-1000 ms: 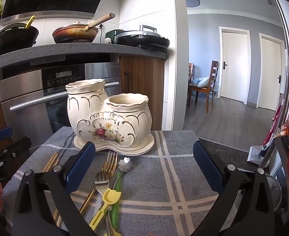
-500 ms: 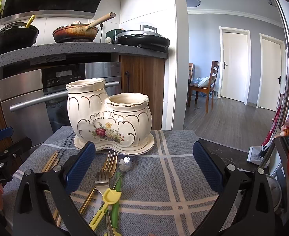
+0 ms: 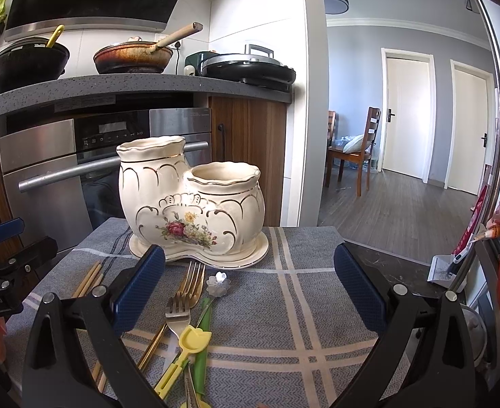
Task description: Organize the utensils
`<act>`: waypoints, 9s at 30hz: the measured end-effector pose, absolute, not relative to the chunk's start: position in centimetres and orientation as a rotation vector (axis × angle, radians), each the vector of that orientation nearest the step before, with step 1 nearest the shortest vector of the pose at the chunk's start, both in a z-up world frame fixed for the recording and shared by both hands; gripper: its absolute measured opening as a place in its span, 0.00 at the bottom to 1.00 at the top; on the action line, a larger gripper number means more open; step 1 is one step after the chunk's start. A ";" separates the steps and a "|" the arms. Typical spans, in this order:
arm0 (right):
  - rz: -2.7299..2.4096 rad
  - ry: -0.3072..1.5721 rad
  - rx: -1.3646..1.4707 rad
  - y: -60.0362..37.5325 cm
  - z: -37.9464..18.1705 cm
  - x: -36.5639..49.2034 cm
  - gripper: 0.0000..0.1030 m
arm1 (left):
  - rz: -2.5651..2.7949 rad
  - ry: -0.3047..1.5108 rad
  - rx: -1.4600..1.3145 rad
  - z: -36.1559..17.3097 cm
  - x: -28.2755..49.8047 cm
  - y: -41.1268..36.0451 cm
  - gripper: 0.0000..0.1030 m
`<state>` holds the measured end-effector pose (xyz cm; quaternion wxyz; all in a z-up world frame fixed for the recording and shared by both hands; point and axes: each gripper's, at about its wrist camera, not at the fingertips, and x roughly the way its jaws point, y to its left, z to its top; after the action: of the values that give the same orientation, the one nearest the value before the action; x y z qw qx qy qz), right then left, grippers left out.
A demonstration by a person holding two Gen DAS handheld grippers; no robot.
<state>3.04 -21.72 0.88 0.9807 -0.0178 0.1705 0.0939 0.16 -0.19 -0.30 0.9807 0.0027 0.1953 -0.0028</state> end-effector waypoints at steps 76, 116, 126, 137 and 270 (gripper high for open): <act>0.431 0.836 -0.041 -21.0 -1.4 1.4 0.66 | -0.076 0.927 0.065 -3.8 2.5 0.7 0.47; 0.438 0.924 -0.054 -17.7 -4.0 2.3 0.14 | -0.053 0.963 0.028 -4.4 5.2 1.3 0.07; 0.501 0.845 0.022 -18.9 -1.7 1.6 0.08 | -0.121 0.902 -0.047 -2.9 3.4 3.1 0.06; 0.506 0.559 0.188 -21.8 4.4 4.6 0.08 | -0.202 0.567 -0.129 5.7 2.8 3.5 0.07; 0.478 0.669 -0.110 -20.3 -1.2 4.0 0.88 | -0.069 0.941 0.047 -4.8 2.6 0.3 0.55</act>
<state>4.03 -20.26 -1.17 0.9152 -0.0535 0.3249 0.2324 2.62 0.29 -4.75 0.8905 0.0228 0.4532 -0.0330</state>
